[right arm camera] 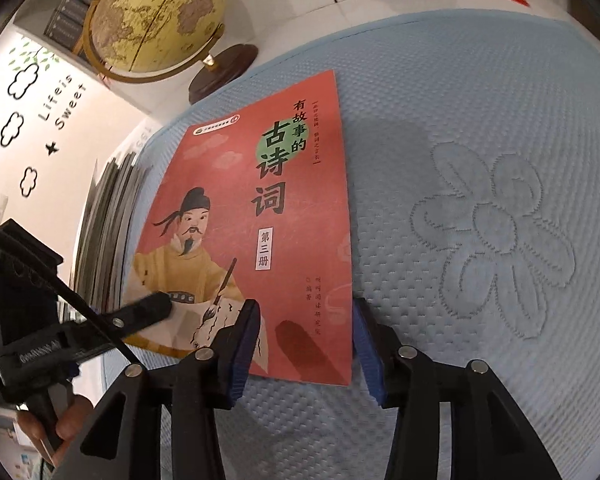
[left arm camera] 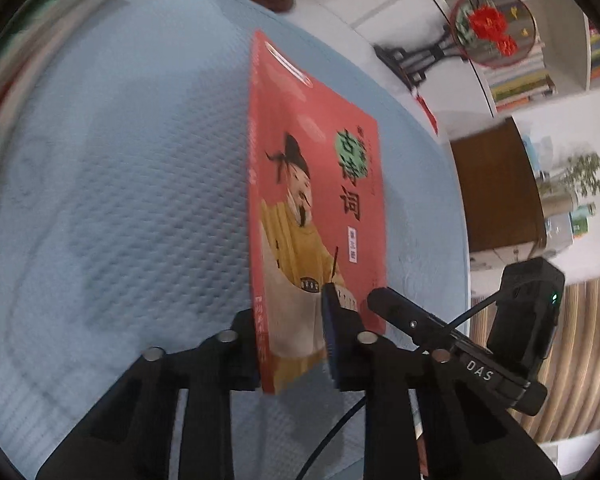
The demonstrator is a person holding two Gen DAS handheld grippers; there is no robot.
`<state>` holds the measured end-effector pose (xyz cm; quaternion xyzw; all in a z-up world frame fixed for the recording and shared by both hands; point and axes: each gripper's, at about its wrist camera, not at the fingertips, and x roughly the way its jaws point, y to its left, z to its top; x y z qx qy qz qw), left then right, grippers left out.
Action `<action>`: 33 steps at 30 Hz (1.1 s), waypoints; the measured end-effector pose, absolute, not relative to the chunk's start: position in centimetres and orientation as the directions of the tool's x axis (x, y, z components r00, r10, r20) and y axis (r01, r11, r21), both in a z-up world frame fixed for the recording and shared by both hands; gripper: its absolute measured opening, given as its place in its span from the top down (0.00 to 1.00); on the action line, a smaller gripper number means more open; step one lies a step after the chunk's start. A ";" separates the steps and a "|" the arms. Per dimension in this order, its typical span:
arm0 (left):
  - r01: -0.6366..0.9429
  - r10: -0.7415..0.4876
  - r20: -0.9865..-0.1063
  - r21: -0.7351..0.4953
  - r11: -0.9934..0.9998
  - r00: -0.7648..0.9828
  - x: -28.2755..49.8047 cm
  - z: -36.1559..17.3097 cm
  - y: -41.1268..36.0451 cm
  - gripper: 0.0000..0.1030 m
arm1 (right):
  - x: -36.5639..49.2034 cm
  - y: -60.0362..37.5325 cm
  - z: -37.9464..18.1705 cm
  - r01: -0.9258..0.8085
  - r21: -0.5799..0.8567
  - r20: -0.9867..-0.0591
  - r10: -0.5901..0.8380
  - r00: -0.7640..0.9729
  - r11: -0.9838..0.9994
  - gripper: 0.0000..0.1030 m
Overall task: Organize books
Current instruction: 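Grasp the red poetry book's edge with both grippers and lift upright, then carry the poetry book with both grippers and lower it onto the stack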
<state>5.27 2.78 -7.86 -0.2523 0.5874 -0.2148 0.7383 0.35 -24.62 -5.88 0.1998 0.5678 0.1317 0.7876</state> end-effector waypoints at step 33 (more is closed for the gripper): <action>0.137 -0.515 -0.840 -0.497 0.857 0.174 7.0 -5.8 1.0 0.84 | 2.0 -23.2 -5.7 0.082 0.587 -0.769 0.523 0.368 0.806 0.74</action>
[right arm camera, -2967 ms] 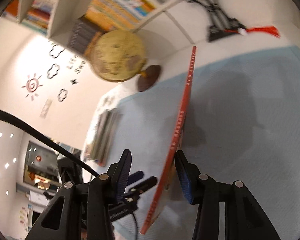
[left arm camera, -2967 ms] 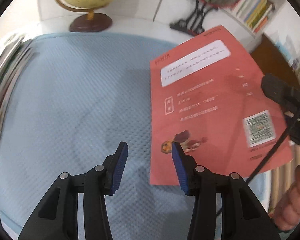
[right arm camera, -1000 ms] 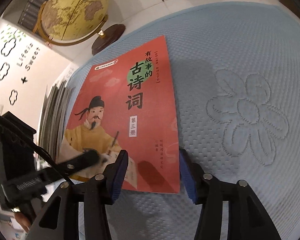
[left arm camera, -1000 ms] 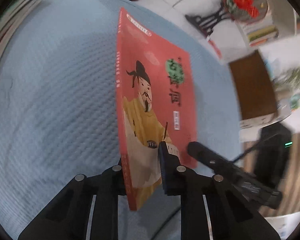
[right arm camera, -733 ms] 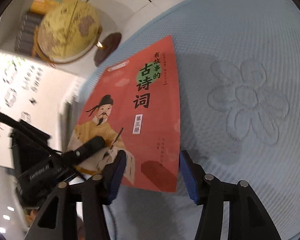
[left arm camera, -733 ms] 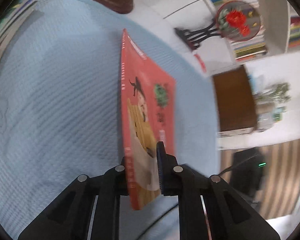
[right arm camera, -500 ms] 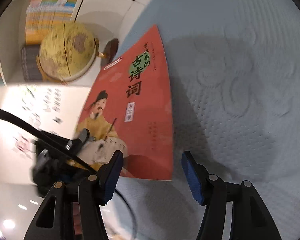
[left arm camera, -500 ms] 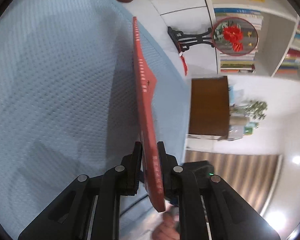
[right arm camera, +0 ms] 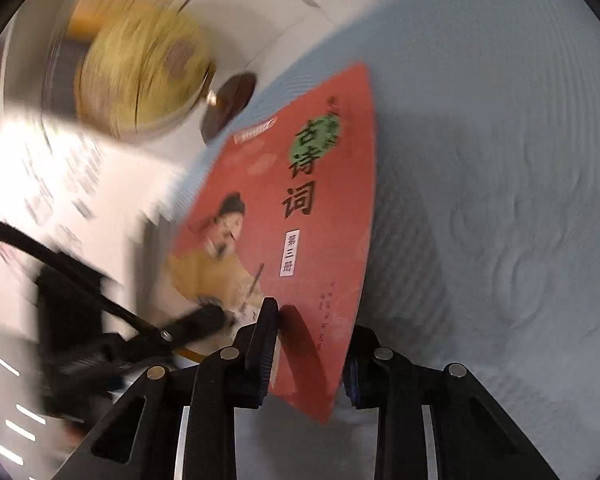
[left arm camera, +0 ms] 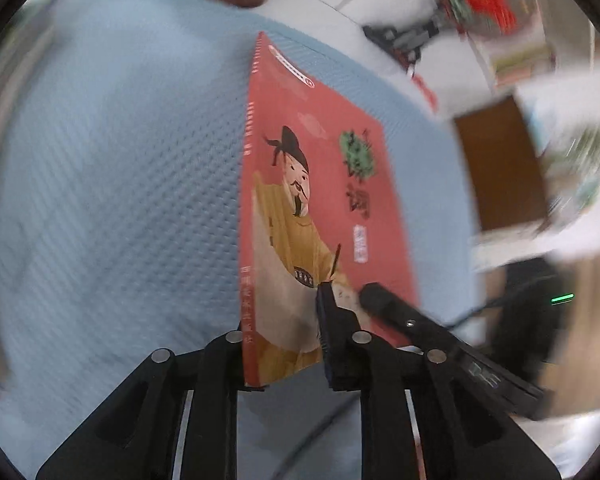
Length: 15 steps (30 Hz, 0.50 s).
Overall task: Organize books
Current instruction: 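Carry the poetry book with both grippers and lower it onto the stack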
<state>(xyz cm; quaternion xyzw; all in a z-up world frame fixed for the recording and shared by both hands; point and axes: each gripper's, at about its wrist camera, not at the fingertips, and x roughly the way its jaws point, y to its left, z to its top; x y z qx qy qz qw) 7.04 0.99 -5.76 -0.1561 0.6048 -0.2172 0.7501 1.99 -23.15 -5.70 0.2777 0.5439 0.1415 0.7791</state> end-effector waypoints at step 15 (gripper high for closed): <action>0.281 -0.495 -0.815 -0.421 0.863 0.301 2.3 -1.9 2.7 0.87 | -3.2 -14.8 -0.7 -0.259 0.087 -0.869 0.200 0.452 0.962 0.74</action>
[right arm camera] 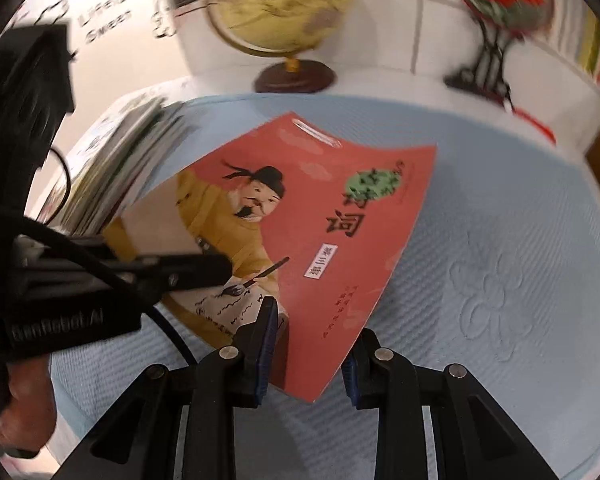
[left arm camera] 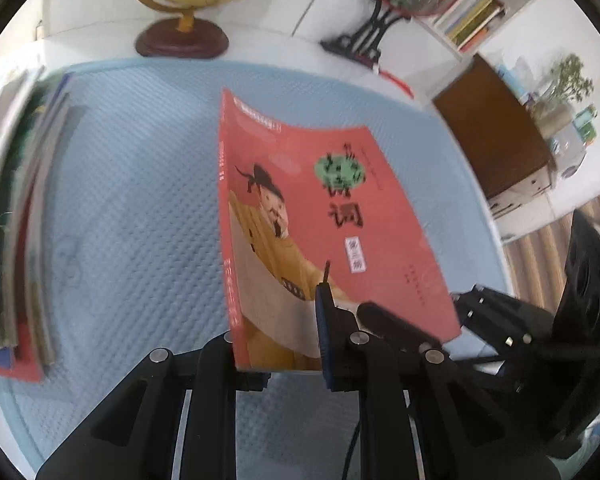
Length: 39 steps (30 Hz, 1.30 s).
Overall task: Organize books
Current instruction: 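Carry the poetry book with both grippers and lower it onto the stack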
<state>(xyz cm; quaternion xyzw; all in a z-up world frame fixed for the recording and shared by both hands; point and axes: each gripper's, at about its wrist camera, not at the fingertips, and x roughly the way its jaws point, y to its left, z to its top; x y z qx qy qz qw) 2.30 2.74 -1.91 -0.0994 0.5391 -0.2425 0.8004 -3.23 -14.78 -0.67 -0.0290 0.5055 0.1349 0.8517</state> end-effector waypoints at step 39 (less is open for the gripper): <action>-0.126 -0.321 -0.774 -0.454 0.882 0.545 3.2 0.3 30.3 0.77 | 2.3 10.8 2.2 -0.486 0.232 -0.796 0.451 0.403 0.843 0.67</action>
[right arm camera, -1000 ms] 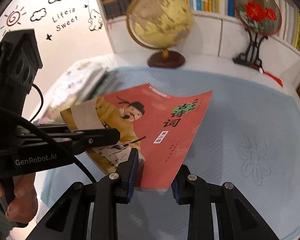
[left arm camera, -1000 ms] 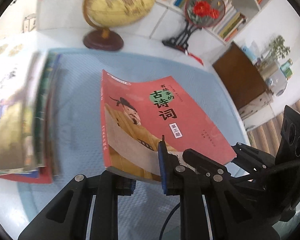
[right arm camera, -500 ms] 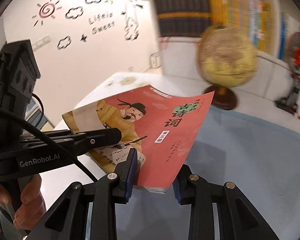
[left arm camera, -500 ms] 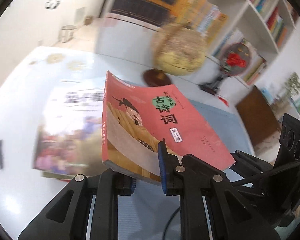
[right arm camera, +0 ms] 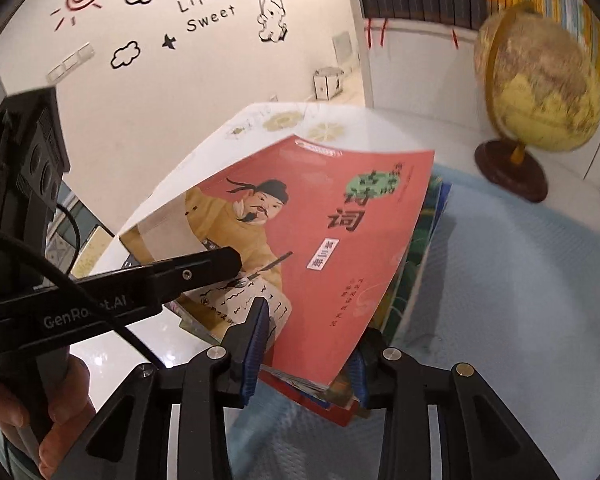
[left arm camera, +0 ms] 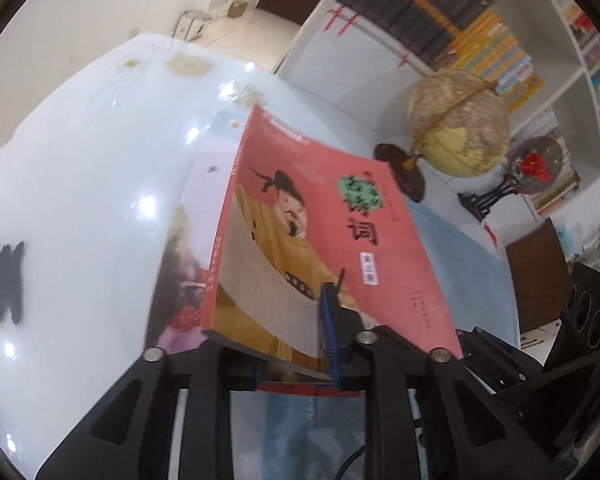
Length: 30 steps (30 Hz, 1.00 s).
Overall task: Organize books
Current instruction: 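Carry the poetry book with both grippers and lower it onto the stack, then open both grippers and release the poetry book on the stack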
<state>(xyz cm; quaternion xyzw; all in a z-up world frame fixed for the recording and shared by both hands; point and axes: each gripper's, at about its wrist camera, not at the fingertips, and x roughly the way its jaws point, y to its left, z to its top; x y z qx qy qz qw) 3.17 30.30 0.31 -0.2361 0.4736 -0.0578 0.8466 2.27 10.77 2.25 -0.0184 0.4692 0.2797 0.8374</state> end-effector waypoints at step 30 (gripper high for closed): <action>-0.222 -0.071 -0.906 -0.177 0.959 0.417 1.9 1.8 34.9 0.63 | 5.1 -1.4 -0.6 -0.202 0.375 -0.847 0.423 0.323 0.905 0.51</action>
